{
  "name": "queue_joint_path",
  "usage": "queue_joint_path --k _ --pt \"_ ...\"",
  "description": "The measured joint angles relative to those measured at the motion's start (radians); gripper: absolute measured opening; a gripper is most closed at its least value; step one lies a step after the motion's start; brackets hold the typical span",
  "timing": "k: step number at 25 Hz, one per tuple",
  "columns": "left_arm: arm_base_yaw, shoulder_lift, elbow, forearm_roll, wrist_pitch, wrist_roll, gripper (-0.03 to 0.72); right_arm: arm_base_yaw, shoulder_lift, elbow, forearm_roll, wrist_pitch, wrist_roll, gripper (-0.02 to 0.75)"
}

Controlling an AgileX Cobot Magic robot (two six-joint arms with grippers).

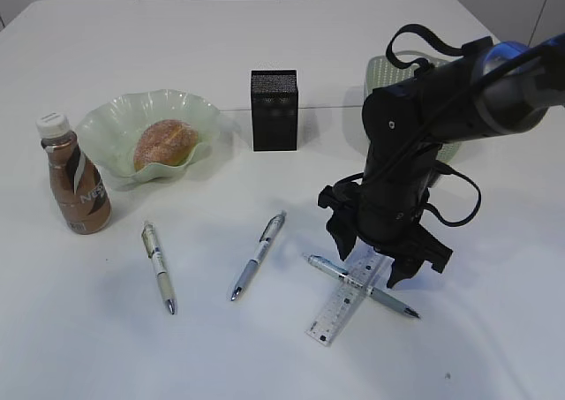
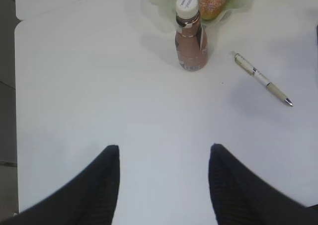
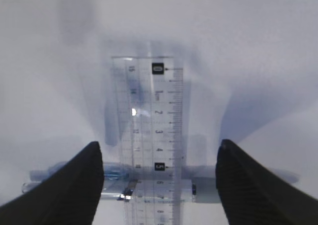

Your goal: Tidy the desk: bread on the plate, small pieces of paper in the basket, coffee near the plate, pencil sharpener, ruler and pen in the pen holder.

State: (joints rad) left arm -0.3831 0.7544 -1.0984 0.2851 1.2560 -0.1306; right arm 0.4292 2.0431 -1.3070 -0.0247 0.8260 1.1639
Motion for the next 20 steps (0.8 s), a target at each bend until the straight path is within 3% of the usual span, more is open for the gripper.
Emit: queue_joint_path --k 17,20 --pt "0.0 0.0 0.0 0.0 -0.002 0.0 0.401 0.0 0.021 -0.001 0.025 0.0 0.0 0.552" --pt "0.0 0.0 0.0 0.0 -0.002 0.0 0.401 0.0 0.021 -0.001 0.025 0.0 0.0 0.509"
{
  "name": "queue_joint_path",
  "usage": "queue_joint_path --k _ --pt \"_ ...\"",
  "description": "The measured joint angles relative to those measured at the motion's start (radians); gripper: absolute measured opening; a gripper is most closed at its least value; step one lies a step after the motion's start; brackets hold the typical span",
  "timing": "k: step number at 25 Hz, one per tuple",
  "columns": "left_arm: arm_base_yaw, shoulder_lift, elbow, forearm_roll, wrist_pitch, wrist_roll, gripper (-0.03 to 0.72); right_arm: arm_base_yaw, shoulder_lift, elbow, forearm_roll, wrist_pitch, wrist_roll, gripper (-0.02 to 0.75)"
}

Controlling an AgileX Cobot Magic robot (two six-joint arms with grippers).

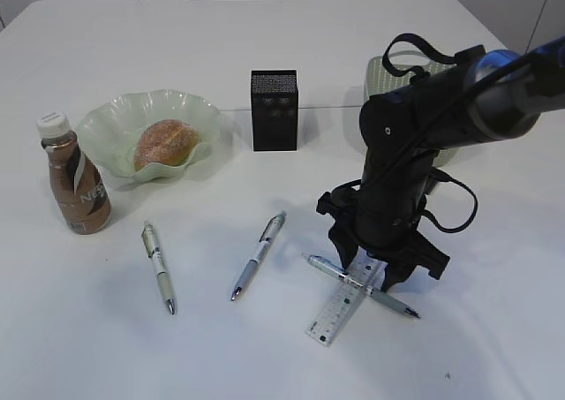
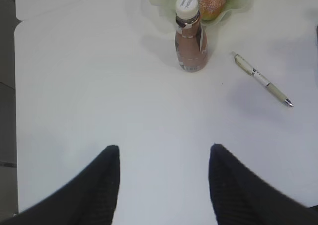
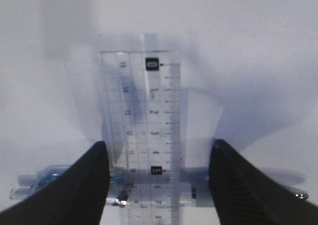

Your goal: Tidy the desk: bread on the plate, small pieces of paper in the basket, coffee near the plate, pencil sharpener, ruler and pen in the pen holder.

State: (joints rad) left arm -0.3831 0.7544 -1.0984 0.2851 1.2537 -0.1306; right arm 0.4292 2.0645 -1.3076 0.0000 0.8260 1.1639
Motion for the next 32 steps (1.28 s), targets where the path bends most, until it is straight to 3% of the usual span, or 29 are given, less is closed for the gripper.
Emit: queue_joint_path --k 5,7,20,32 --pt "0.0 0.0 0.0 0.0 0.0 0.0 0.401 0.0 0.0 0.0 0.0 -0.002 0.0 0.32" --pt "0.0 0.0 0.0 0.0 0.0 0.0 0.401 0.0 0.0 0.0 0.0 -0.002 0.0 0.305" --pt "0.0 0.0 0.0 -0.002 0.0 0.0 0.401 0.0 0.0 -0.045 0.0 -0.002 -0.055 0.302" --pt "0.0 0.0 0.0 -0.008 0.0 -0.001 0.401 0.0 0.0 -0.09 0.047 0.028 -0.298 0.302"
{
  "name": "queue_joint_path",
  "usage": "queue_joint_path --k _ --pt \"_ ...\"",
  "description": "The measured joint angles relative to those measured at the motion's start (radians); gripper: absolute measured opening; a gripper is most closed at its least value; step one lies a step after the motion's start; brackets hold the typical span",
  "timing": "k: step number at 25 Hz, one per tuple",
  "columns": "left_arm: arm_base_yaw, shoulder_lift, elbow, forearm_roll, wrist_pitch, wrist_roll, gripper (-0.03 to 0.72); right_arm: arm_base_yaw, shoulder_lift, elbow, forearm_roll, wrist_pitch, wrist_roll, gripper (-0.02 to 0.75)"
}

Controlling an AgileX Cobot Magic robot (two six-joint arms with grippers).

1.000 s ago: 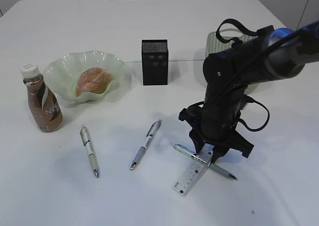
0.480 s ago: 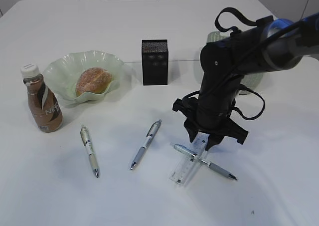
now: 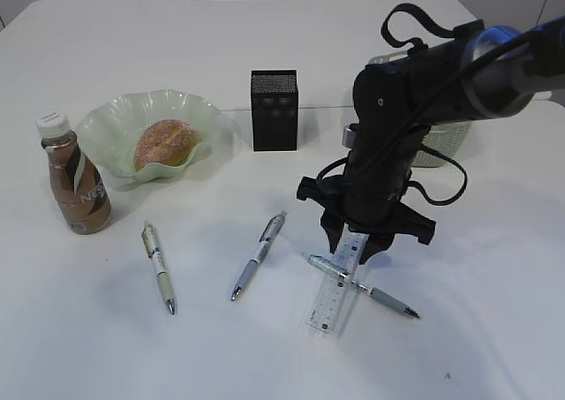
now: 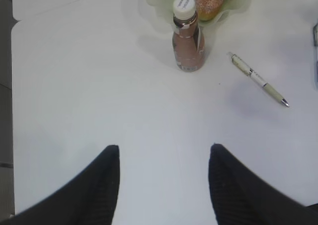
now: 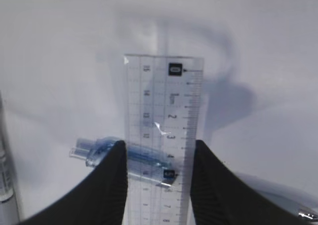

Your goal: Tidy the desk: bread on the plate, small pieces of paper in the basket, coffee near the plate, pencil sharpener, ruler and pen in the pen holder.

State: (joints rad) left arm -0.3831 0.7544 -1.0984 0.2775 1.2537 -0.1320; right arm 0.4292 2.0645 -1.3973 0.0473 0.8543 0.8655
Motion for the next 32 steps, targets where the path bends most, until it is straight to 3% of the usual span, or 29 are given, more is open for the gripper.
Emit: queue_joint_path --k 11,32 --pt "0.0 0.0 0.0 -0.026 -0.004 0.0 0.401 0.0 0.002 -0.027 0.024 0.022 -0.12 0.302" --pt "0.0 0.0 0.0 -0.031 -0.01 0.0 0.401 0.0 0.01 -0.265 0.011 0.13 -0.509 0.302"
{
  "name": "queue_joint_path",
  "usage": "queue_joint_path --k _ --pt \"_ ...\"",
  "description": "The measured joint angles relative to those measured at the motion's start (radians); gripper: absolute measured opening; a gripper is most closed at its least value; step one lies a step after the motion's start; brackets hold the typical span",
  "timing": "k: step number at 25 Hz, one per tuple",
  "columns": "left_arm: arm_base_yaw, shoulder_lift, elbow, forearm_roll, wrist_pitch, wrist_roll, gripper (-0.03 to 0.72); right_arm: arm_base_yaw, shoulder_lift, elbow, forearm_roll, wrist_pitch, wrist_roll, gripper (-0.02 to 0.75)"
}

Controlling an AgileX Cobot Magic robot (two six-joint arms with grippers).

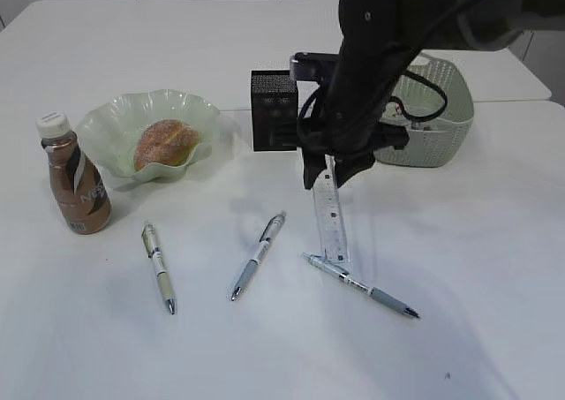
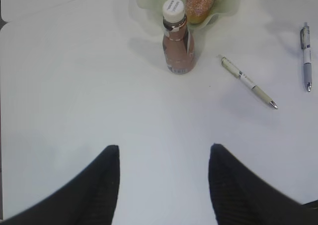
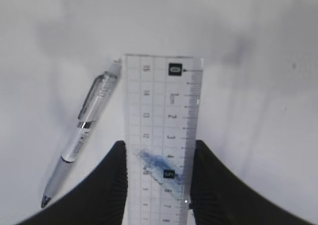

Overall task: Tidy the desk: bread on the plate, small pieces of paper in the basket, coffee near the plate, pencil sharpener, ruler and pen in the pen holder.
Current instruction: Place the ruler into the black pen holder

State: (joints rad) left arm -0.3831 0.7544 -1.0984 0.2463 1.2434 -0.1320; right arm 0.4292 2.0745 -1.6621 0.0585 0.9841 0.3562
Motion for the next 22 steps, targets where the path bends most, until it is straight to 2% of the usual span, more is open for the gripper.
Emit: queue_joint_path --k 11,16,22 --pt "0.0 0.0 0.0 0.0 -0.002 0.0 0.401 0.0 0.0 -0.084 0.0 -0.112 -0.147 0.302" --pt "0.0 0.0 0.0 0.0 -0.017 0.0 0.401 0.0 0.0 -0.085 -0.008 -0.233 -0.199 0.302" --pt "0.0 0.0 0.0 0.0 -0.029 0.0 0.401 0.0 -0.035 -0.085 -0.069 -0.397 -0.21 0.302"
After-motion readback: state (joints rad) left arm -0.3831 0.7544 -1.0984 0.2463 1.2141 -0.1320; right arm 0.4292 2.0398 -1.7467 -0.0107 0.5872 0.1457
